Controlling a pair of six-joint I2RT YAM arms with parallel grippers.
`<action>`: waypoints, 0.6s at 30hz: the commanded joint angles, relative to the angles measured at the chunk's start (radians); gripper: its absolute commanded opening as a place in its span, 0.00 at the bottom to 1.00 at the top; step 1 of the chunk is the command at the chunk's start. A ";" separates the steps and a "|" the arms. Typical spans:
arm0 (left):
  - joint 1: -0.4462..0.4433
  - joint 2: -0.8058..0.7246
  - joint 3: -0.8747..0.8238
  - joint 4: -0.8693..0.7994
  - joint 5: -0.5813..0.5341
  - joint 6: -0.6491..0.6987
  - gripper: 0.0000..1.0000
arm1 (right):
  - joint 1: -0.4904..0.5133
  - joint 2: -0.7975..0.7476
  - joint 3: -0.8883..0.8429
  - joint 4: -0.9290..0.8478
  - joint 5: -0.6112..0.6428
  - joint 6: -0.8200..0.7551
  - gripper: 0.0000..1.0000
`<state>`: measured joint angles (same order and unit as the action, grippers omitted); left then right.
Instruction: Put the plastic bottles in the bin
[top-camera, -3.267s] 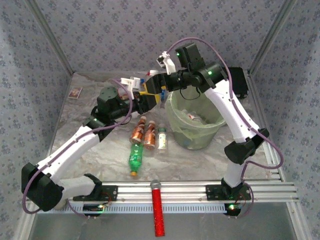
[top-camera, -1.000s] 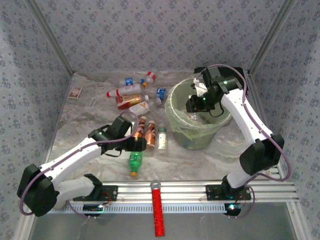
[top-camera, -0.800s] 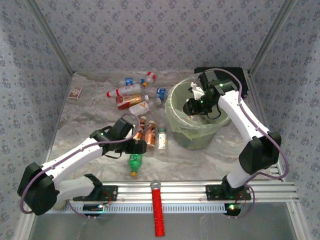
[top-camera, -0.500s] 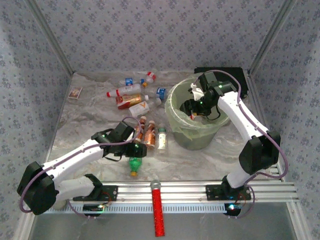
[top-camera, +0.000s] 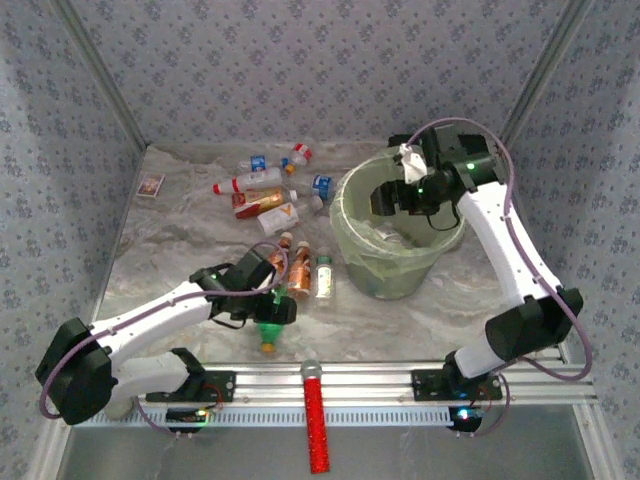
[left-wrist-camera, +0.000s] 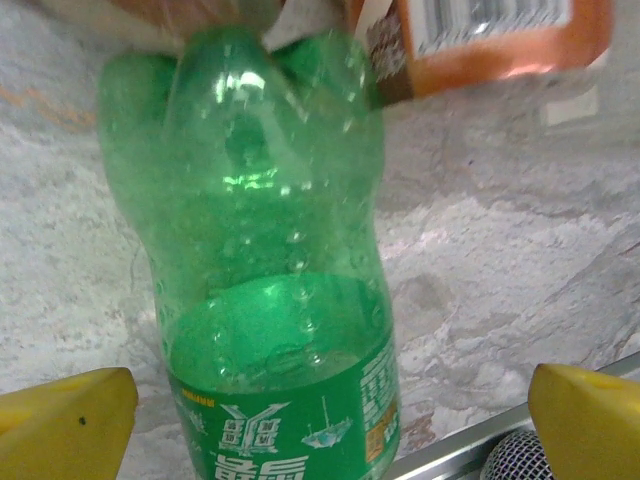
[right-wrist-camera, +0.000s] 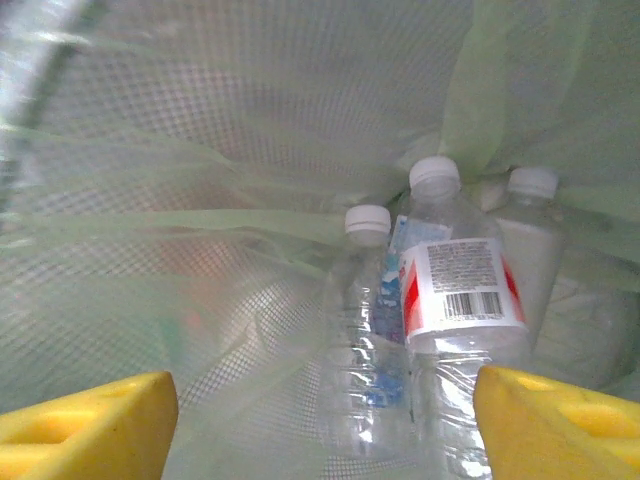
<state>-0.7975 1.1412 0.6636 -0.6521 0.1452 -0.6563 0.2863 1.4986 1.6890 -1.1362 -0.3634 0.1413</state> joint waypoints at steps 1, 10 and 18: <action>-0.011 -0.007 -0.018 -0.020 0.005 -0.030 1.00 | -0.021 -0.037 0.056 -0.063 -0.006 -0.015 0.81; -0.075 0.059 -0.037 -0.032 0.006 -0.065 0.99 | -0.038 -0.077 0.120 -0.036 -0.008 -0.007 0.86; -0.074 0.111 -0.035 0.001 -0.012 -0.057 0.80 | -0.038 -0.104 0.098 0.059 -0.046 0.026 0.86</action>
<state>-0.8661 1.2411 0.6250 -0.6510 0.1421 -0.7097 0.2527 1.4261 1.7794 -1.1156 -0.3763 0.1474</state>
